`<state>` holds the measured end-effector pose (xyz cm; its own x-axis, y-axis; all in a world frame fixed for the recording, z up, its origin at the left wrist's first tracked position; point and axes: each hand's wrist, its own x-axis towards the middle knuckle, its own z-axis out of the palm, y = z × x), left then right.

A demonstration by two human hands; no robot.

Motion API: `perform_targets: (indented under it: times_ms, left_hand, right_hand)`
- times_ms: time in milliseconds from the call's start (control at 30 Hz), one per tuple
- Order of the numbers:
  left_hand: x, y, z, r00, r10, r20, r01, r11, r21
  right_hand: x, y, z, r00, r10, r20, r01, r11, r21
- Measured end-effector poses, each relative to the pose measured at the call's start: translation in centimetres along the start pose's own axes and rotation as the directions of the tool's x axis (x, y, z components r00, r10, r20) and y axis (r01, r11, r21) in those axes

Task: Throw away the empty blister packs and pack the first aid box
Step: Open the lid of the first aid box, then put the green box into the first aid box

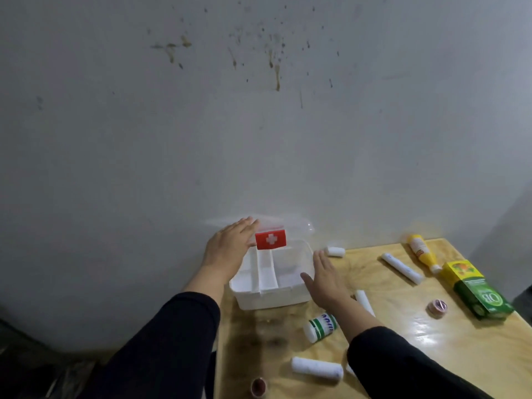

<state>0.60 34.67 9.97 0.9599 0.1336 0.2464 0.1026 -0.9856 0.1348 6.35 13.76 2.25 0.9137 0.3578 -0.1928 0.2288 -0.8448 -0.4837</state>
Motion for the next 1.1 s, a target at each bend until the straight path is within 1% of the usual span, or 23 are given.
perform_targets:
  times_ms: [67, 167, 267, 400, 533, 600, 667, 733, 833, 967, 1100]
  left_hand:
    - [0.8, -0.1, -0.4, 1.000, -0.005, 0.007, 0.005, 1.000, -0.012]
    - [2.1, -0.3, -1.1, 0.999, -0.037, 0.011, 0.037, 0.999, -0.011]
    - [3.1, -0.1, -1.8, 0.997, -0.072, 0.012, 0.072, 0.997, -0.013]
    - [4.0, 0.4, -2.3, 0.996, -0.081, 0.043, 0.082, 0.996, -0.024]
    - [3.8, 1.4, -2.2, 0.999, -0.032, 0.026, 0.033, 0.999, -0.023]
    - [3.3, 2.7, -2.3, 1.000, 0.027, 0.010, -0.026, 0.999, -0.048]
    - [2.5, 4.3, -2.3, 0.995, 0.100, 0.017, -0.099, 0.992, -0.083]
    - [1.7, 6.5, -2.0, 0.983, 0.164, 0.088, -0.152, 0.980, -0.126]
    - [1.3, 8.7, -1.1, 0.962, 0.161, 0.222, -0.124, 0.977, -0.174]
    - [0.8, 13.0, 1.0, 0.866, 0.188, 0.463, -0.125, 0.978, -0.165]
    - [0.6, 17.5, 2.6, 0.780, 0.197, 0.594, -0.131, 0.980, -0.153]
  right_hand:
    - [0.1, -0.1, 0.6, 1.000, 0.001, 0.022, -0.001, 0.999, 0.032]
    - [-0.1, 0.1, 0.9, 1.000, 0.026, 0.010, -0.027, 0.998, 0.062]
    - [-0.5, 0.4, 0.7, 0.998, 0.057, -0.013, -0.056, 0.997, 0.060]
    - [-1.2, 0.8, 0.6, 0.998, 0.063, 0.009, -0.063, 0.996, 0.069]
    - [-1.3, 0.8, -1.4, 1.000, 0.004, 0.024, -0.004, 1.000, 0.017]
    - [-1.4, 0.8, -3.3, 1.000, -0.017, 0.026, 0.017, 1.000, 0.005]
    - [-1.8, 1.1, -4.8, 0.999, -0.005, 0.053, 0.007, 0.999, -0.049]
    - [-2.9, 2.1, -6.0, 0.995, 0.057, 0.078, -0.049, 0.994, -0.094]
    - [-3.7, 3.2, -7.2, 0.988, 0.101, 0.114, -0.083, 0.985, -0.152]
    - [-7.0, 6.8, -9.1, 0.974, 0.212, 0.082, -0.193, 0.962, -0.191]
    - [-9.6, 11.6, -10.7, 0.952, 0.304, 0.045, -0.292, 0.940, -0.175]
